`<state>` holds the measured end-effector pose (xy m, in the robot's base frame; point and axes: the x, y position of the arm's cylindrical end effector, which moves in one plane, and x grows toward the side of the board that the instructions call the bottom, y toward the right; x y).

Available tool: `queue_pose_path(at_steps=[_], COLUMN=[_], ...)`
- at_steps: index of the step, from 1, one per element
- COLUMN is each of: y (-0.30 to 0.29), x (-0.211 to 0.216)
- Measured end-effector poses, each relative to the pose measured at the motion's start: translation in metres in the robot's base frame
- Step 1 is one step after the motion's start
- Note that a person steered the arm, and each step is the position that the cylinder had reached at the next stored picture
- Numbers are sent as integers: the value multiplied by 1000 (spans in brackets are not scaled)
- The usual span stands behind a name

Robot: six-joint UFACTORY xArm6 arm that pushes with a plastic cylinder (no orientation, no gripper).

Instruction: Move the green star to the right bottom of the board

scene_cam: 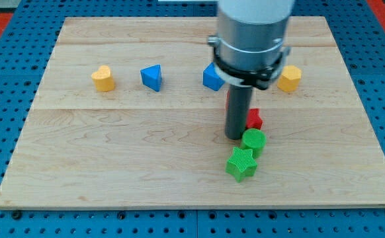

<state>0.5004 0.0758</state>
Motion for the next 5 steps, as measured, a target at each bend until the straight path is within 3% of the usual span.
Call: queue_pose_path(at_steps=[2,4,5], y=[-2,38,-31], x=[42,48,54])
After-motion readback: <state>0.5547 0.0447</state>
